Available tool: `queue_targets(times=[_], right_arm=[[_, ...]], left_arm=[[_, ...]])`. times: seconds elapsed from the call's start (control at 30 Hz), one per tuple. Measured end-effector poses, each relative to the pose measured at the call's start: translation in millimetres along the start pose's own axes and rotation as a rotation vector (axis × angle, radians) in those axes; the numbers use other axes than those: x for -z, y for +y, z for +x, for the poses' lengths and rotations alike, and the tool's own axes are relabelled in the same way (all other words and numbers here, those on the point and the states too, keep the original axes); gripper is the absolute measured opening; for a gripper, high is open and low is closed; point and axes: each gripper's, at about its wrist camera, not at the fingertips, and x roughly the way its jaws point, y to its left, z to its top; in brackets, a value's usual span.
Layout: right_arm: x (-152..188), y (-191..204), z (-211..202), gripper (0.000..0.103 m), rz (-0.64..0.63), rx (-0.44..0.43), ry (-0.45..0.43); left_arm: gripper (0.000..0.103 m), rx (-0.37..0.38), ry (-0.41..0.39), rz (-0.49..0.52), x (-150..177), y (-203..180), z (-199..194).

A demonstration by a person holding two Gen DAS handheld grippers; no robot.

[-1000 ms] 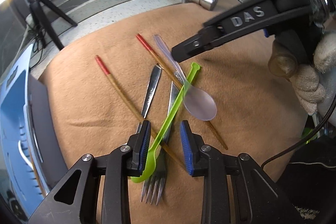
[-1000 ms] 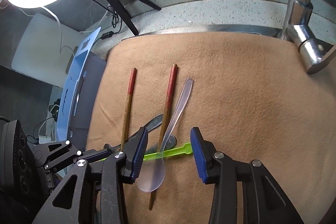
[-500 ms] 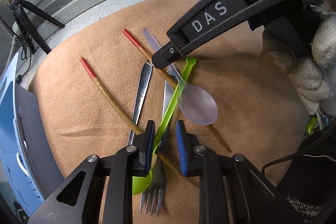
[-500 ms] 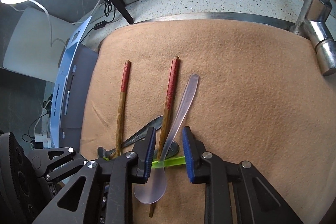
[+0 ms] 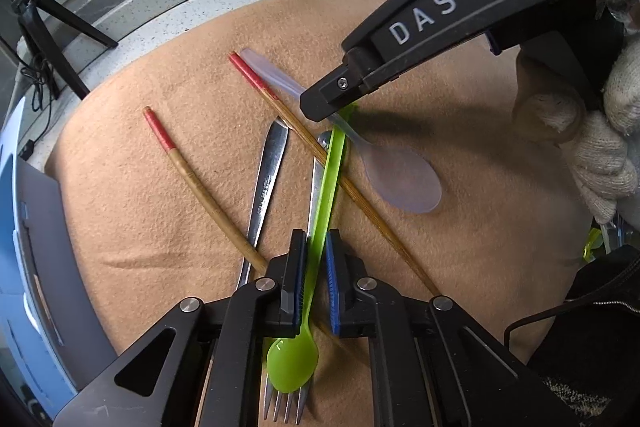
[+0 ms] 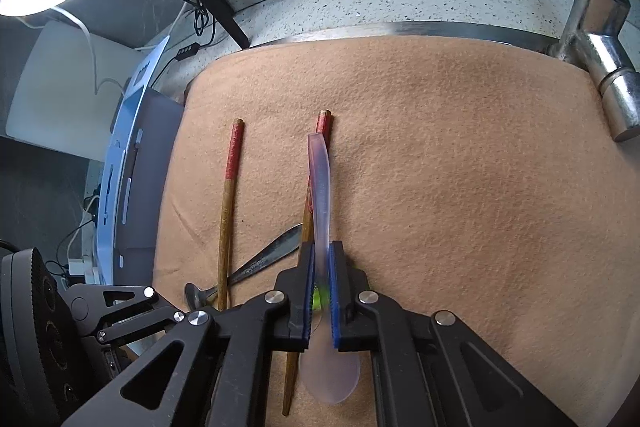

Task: Organize utensils
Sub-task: 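Close the left tool on the green plastic spoon while the right tool grasps the clear plastic spoon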

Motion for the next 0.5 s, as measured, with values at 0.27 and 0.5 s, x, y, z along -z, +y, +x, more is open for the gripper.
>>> queue_targets(times=[0.27, 0.5], right_arm=[[-1.4, -8.2, -8.7, 0.006, 0.024, -0.021, -0.031], [-3.0, -22.8, -19.0, 0.006, 0.081, -0.046, -0.067]], left_arm=[[0.005, 0.024, -0.015, -0.041, 4.7, 5.2, -5.2], [0.005, 0.051, -0.044, -0.106, 8.7, 16.2, -11.4]])
